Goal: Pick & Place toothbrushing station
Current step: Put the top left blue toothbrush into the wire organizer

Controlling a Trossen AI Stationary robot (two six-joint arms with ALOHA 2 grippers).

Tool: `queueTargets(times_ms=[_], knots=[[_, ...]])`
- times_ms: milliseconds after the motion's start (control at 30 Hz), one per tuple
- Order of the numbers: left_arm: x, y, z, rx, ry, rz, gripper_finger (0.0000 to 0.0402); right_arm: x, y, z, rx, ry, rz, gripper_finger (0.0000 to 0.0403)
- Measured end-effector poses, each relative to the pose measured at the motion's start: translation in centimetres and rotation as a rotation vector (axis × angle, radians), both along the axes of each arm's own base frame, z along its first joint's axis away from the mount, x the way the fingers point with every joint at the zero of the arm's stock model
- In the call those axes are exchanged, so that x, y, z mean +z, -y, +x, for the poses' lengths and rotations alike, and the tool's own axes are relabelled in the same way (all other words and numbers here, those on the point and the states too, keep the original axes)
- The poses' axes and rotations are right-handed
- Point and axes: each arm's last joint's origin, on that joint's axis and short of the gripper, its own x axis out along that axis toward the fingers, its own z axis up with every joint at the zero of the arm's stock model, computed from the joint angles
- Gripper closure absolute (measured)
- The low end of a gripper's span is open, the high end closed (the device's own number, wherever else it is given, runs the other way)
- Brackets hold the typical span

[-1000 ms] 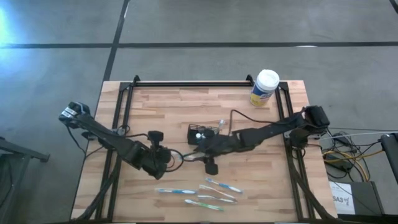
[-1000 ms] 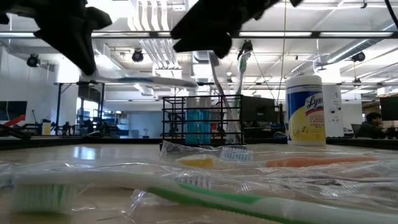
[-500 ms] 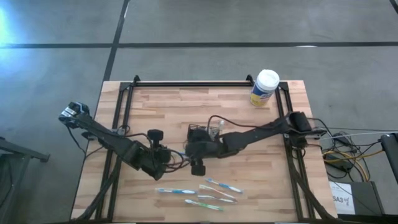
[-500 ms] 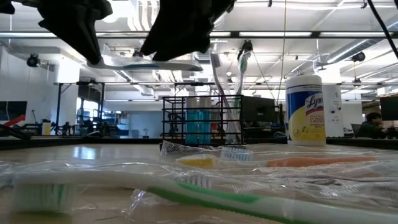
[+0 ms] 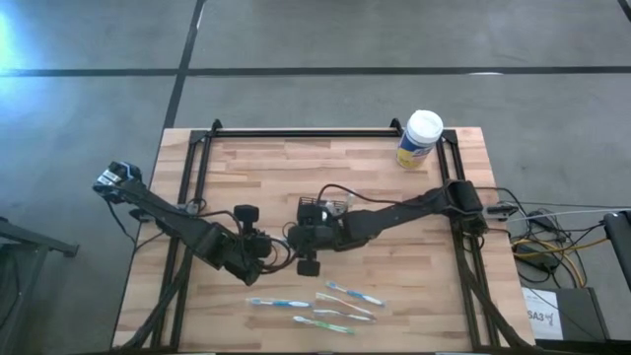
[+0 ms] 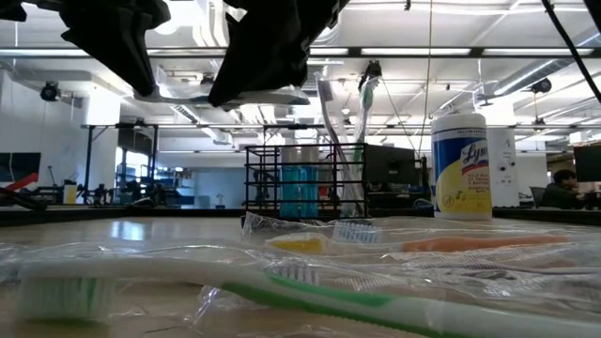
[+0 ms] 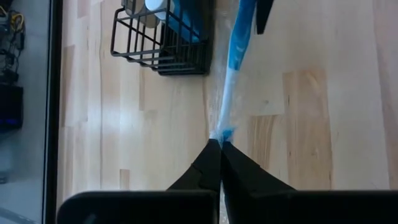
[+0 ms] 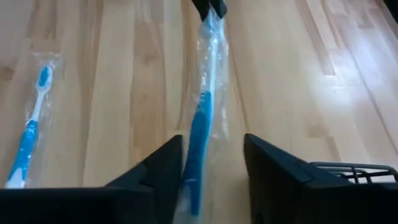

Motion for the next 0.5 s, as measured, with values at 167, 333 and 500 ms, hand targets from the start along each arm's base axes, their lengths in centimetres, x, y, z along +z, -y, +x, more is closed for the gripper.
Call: queueTargets(times_ms=[167,333,500], knots=[[0.00,0.00,0.00,0.001,0.000,0.000,0.0399,0.02,-0.07,-0.05,0.019,-0.004,-0.007,0.0342],[0.00,0.00,0.00,-0.001,-0.001,-0.001,0.0397,-0.11,0.01,-0.02,0.028,-0.010,-0.024,0.0382],[0.53,0.07,0.10,-0.012,0.004,-0.005,0.0385,-0.36,0.05,-0.11,0.013,-0.012,-0.055,0.0383]])
